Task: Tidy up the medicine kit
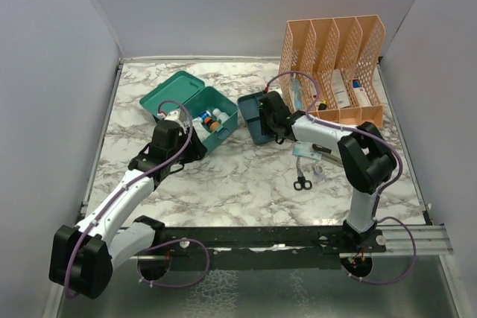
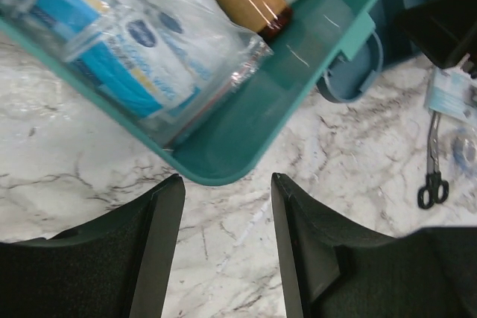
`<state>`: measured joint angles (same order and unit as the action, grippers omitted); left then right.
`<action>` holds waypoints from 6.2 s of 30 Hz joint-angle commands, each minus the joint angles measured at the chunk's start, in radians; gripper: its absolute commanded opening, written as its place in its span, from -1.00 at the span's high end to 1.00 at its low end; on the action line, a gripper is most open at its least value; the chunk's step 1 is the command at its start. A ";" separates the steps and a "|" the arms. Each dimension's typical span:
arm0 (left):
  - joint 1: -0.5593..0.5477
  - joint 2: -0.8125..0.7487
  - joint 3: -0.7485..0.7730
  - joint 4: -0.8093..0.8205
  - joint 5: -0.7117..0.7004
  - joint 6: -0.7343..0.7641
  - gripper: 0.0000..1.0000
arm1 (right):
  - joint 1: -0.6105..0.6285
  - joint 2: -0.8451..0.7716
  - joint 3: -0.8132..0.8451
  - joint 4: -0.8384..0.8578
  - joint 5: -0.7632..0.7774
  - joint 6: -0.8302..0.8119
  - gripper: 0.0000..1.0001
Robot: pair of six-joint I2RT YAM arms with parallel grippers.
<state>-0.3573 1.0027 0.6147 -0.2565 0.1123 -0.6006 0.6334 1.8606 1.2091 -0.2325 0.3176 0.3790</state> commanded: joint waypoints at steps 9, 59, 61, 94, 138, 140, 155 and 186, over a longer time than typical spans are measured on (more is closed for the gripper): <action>0.003 -0.123 0.020 -0.067 -0.194 0.004 -0.09 | 0.005 0.074 0.027 -0.087 -0.222 -0.028 0.57; 0.001 -0.329 -0.006 -0.193 -0.173 0.082 -0.36 | -0.270 -0.625 -0.615 -0.229 0.056 0.433 0.44; 0.001 -0.330 -0.007 -0.191 -0.174 0.081 -0.36 | -0.270 -0.647 -0.625 -0.252 0.061 0.466 0.42; 0.002 -0.331 -0.006 -0.191 -0.171 0.081 -0.36 | -0.270 -0.749 -0.640 -0.141 -0.263 0.356 0.75; 0.002 -0.427 -0.013 -0.191 -0.210 0.071 -0.38 | 0.011 0.101 0.098 -0.041 -0.054 0.497 0.72; 0.001 -0.428 -0.015 -0.191 -0.209 0.070 -0.39 | 0.012 0.116 0.101 -0.025 -0.055 0.495 0.72; 0.002 -0.404 -0.012 -0.190 -0.199 0.072 -0.39 | 0.012 0.043 0.049 0.053 -0.051 0.462 0.35; 0.002 -0.432 -0.015 -0.185 -0.201 0.073 -0.40 | -0.030 -0.607 -0.519 -0.242 0.365 0.525 0.32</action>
<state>-0.3557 0.5739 0.6067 -0.4507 -0.0731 -0.5278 0.6224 1.2770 0.7509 -0.4099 0.5339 0.7715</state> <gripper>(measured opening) 0.696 0.341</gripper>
